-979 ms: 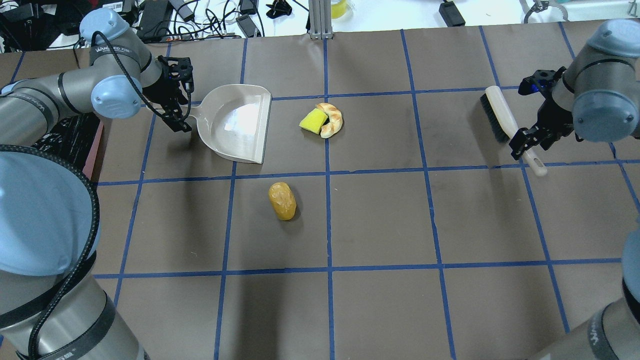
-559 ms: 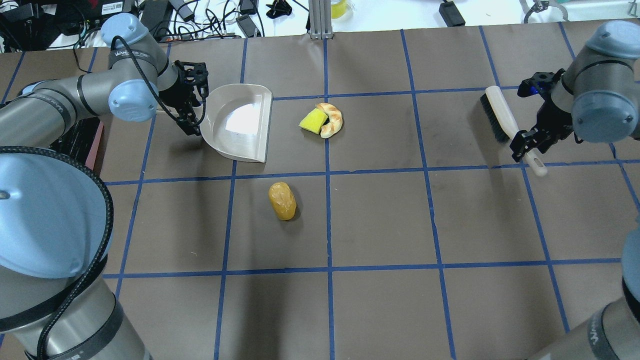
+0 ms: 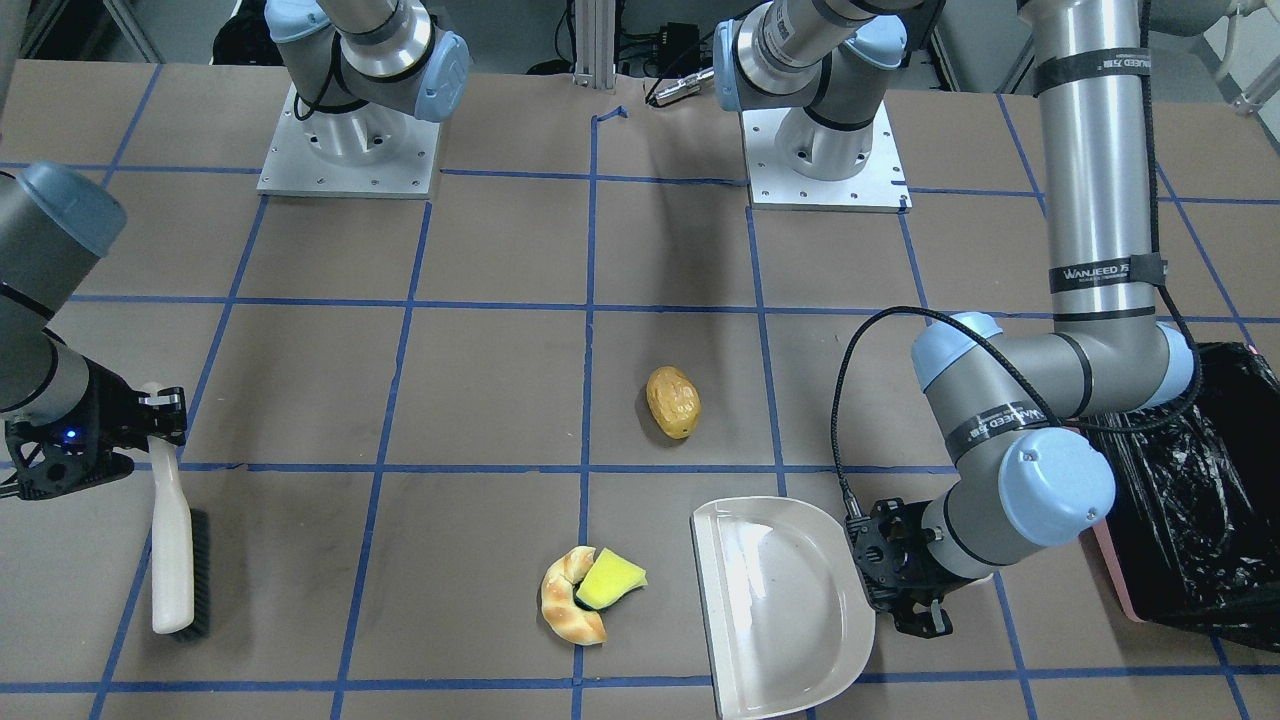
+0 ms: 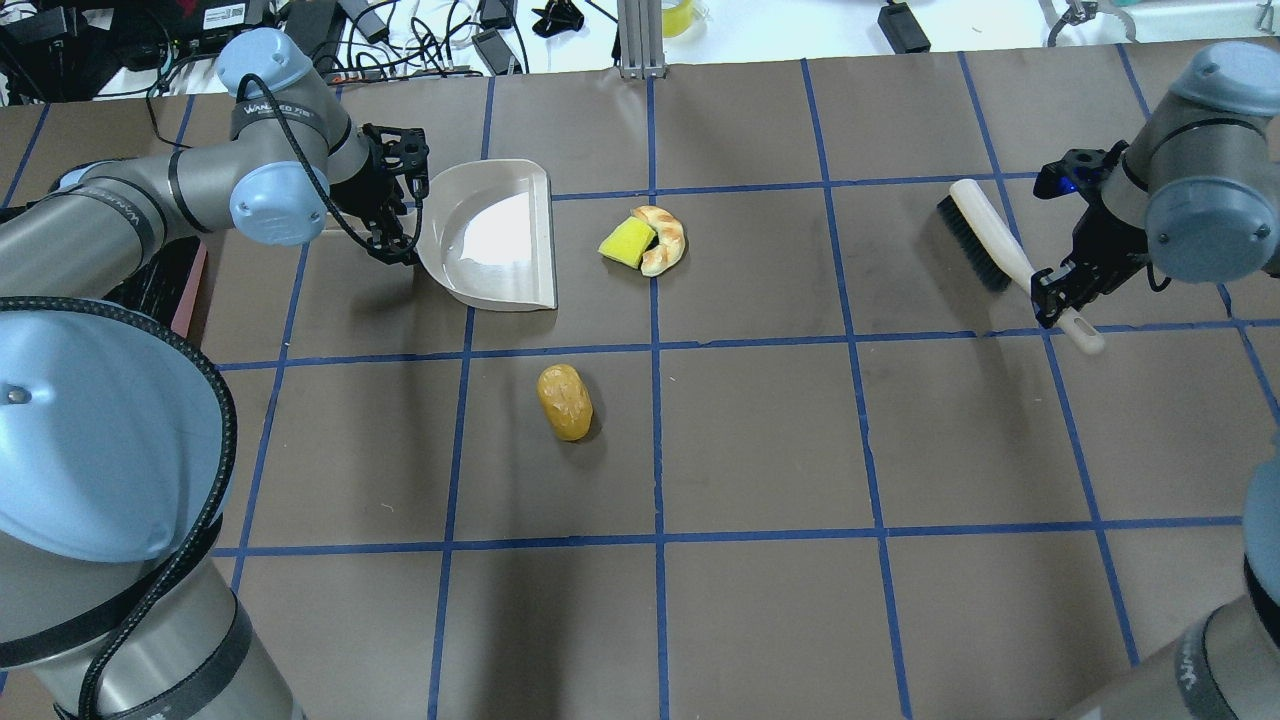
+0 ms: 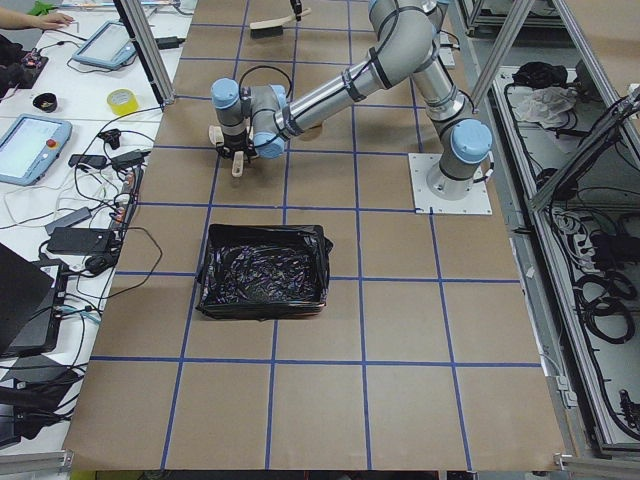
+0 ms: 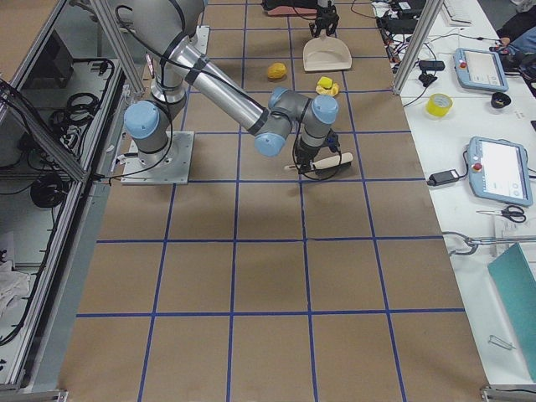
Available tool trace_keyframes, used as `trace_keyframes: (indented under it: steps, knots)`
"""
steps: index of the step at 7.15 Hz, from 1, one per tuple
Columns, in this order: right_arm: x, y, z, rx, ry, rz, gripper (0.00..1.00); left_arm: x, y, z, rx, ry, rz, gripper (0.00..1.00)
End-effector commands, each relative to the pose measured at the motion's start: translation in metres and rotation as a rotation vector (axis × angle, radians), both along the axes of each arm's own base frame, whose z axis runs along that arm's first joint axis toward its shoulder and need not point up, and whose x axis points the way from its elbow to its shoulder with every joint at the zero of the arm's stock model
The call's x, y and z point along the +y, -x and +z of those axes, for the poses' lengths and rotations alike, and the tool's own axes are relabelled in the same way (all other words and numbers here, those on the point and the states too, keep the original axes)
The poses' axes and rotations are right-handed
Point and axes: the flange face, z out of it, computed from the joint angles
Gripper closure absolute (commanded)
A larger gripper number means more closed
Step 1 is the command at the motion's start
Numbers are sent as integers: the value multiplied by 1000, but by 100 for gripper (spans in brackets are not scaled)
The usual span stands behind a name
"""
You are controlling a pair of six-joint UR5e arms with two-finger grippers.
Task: Sweep and dump trash into bin
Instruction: 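Lift the white brush with the right gripper while the left gripper holds the dustpan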
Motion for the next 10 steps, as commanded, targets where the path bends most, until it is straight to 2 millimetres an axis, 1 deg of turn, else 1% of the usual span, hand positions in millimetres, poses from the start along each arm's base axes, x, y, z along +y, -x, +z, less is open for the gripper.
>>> trace_keyframes:
  steps: [1,2,3,4,5,6,9,10]
  knots:
    - [-1,-7,9,2,7,-5,100,1,0,0,-4,-1,-14,91]
    - [-6,-14,15,-4,-1,-78,100,1,3,6,-7,9,-33,94]
    - [-15,-36,23,-28,27,-69,100,1,6,9,-31,10,-44,99]
    - [-23,-69,31,-7,38,-94,100,3,14,7,-48,4,-61,100]
    - [-28,-107,31,1,37,-175,100,5,27,6,-100,-2,-104,100]
    - [-27,-150,31,6,41,-201,100,6,31,5,-106,-6,-116,100]
    - [-17,-255,16,34,21,-290,100,6,31,4,-106,-3,-141,100]
    - [-21,-284,16,40,27,-325,100,6,30,5,-107,-2,-141,100]
